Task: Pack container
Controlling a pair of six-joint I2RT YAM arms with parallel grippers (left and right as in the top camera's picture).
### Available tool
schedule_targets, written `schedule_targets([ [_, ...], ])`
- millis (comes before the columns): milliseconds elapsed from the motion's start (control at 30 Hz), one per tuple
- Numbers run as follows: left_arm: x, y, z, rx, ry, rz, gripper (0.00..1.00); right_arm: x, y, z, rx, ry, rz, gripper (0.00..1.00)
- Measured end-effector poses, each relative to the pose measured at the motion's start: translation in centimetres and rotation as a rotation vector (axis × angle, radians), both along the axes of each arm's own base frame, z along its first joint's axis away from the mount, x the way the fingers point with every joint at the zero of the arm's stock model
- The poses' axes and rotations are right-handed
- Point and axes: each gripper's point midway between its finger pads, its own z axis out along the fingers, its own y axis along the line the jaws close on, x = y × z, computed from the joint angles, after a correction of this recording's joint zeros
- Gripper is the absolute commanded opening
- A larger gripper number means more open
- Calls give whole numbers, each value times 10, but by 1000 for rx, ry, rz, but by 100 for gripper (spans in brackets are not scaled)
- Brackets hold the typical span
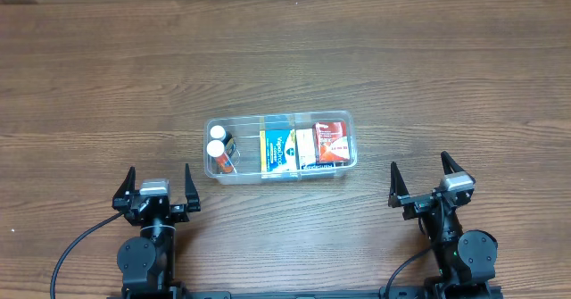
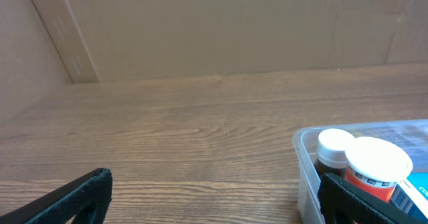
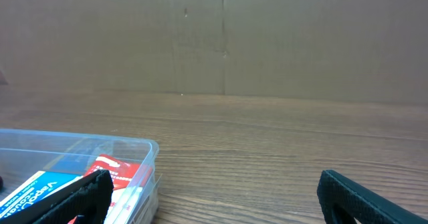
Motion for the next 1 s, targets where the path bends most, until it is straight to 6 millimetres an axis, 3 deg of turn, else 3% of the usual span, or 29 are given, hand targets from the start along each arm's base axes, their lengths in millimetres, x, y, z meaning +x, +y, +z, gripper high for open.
schedule_targets([
  [1000, 0, 0, 0, 0, 0, 0, 100, 0, 0, 0, -1, 0, 0, 100],
])
